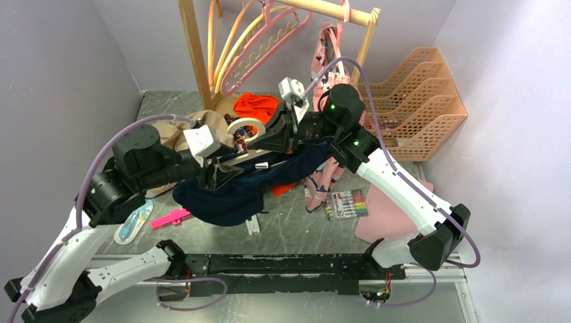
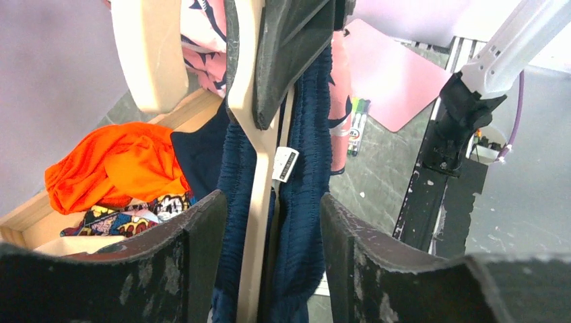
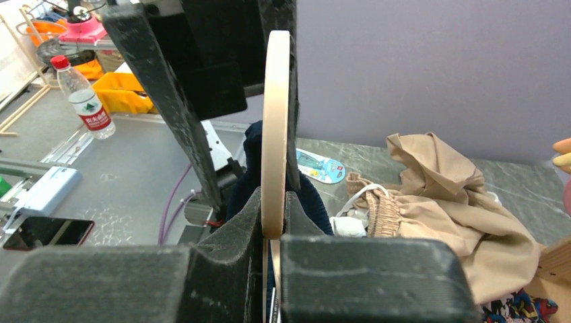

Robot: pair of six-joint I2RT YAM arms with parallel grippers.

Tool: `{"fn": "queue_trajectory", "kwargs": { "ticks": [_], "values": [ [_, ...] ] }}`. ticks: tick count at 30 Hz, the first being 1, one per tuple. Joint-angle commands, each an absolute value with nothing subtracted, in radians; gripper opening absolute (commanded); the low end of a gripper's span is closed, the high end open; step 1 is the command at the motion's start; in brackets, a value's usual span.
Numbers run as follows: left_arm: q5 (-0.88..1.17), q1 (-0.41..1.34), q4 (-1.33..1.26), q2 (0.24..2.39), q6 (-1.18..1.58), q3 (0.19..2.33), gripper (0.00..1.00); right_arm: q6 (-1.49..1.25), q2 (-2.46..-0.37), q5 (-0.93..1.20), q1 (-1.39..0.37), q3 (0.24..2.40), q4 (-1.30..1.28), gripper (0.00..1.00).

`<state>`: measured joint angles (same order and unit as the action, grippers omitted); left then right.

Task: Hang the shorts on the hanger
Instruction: Place the hanger at the clothesline.

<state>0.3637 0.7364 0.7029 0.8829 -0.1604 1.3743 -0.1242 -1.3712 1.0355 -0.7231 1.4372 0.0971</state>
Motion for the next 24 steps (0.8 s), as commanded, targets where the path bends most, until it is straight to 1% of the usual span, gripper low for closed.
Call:
{"fn": "queue_trajectory", "kwargs": {
  "ticks": [1, 4, 9, 24],
  "values": [
    [0.368, 0.735, 0.695, 0.847, -0.164, 1.399, 0.6, -0.103, -1.339, 1.003, -0.724, 1.443, 0.112, 0.0],
    [0.374, 0.733, 0.738, 0.846, -0.179, 1.408, 0.63, -0.105, -1.338, 1.006, -0.724, 1.44, 0.12, 0.0],
    [0.359, 0.734, 0.78, 0.85, -0.21, 1.408, 0.65, -0.114, -1.339, 1.019, -0.723, 1.439, 0.137, 0.0],
    [0.359, 0.736, 0.793, 0.896, -0.28, 1.391, 0.64, -0.163, -1.317, 1.113, -0.723, 1.43, 0.193, 0.0]
  ]
}}
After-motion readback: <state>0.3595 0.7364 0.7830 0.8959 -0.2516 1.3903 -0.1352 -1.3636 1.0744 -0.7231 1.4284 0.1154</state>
